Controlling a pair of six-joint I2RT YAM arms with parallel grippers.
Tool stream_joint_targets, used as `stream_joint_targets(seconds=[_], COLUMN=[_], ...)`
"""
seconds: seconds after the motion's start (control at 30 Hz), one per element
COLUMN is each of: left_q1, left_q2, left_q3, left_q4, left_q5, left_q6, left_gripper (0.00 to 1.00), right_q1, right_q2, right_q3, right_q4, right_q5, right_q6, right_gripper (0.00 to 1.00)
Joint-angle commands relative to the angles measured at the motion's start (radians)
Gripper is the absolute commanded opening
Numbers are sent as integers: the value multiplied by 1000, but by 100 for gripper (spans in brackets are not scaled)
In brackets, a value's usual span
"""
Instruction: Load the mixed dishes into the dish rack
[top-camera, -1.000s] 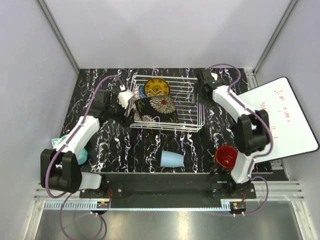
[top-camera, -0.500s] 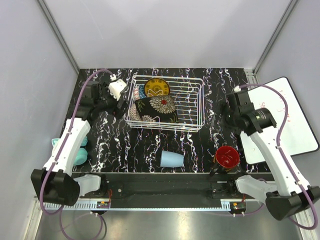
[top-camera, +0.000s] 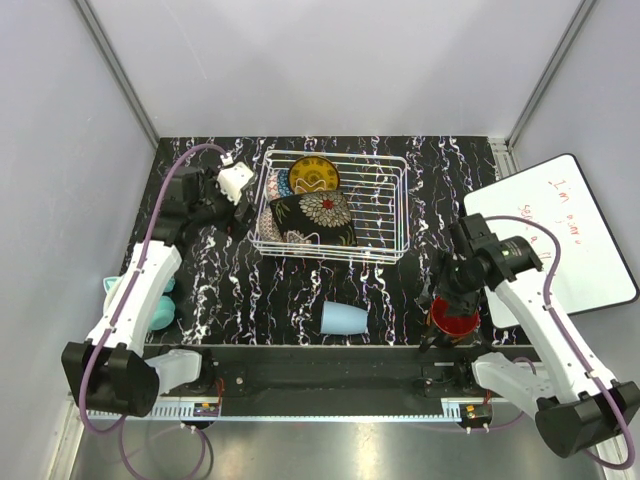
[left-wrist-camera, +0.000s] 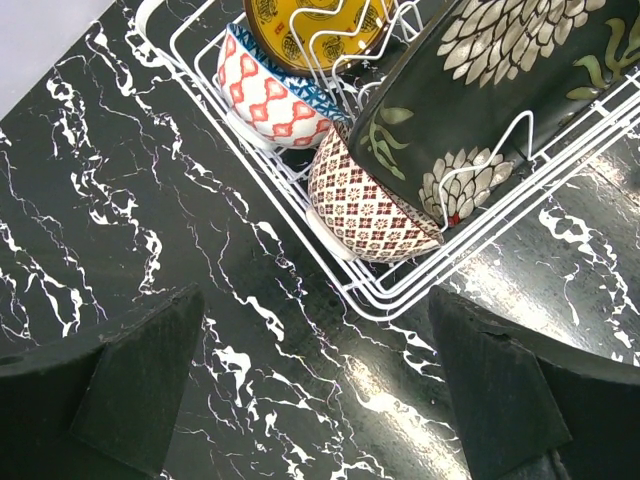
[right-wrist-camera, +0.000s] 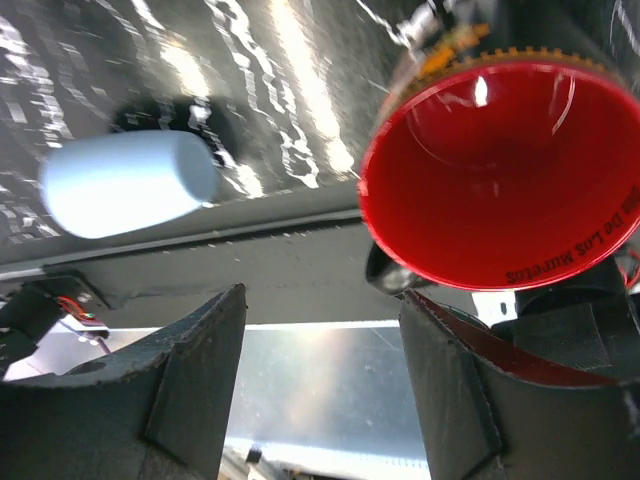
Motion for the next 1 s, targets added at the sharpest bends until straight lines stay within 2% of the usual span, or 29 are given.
stream_joint_targets(seconds=[0.0, 0.43, 0.57, 0.77, 0.8, 0.87, 0.9, 0.97], left_q1=[3, 3, 3, 3, 3, 3, 3, 3], left_q2=[-42, -67, -91, -105, -105, -102, -101, -91], left_q3=[-21, 2, -8, -8, -7, -2, 1, 4], left_q4=[73, 21, 17, 21, 21, 21, 21, 30], left_q5=[26, 22, 8, 8, 9, 9, 9, -21], left_q6=[6, 13, 44, 53, 50, 39, 36, 16], left_gripper=[99, 99, 99, 99, 99, 99, 99, 99], right_q1=[6, 21, 36, 70, 72, 78, 81, 81], right_q2=[24, 232, 269, 355, 364, 377, 378, 378], right_q3=[-52, -112, -146, -154, -152, -152, -154, -154], right_q4=[2, 161, 203, 255, 264, 276, 284, 292], right_q5=[-30, 78, 83, 97, 95, 92, 91, 86], right_q6=[32, -9, -11, -14, -17, -19, -19, -26], right_gripper=[69, 67, 61, 47, 40, 33, 23, 11])
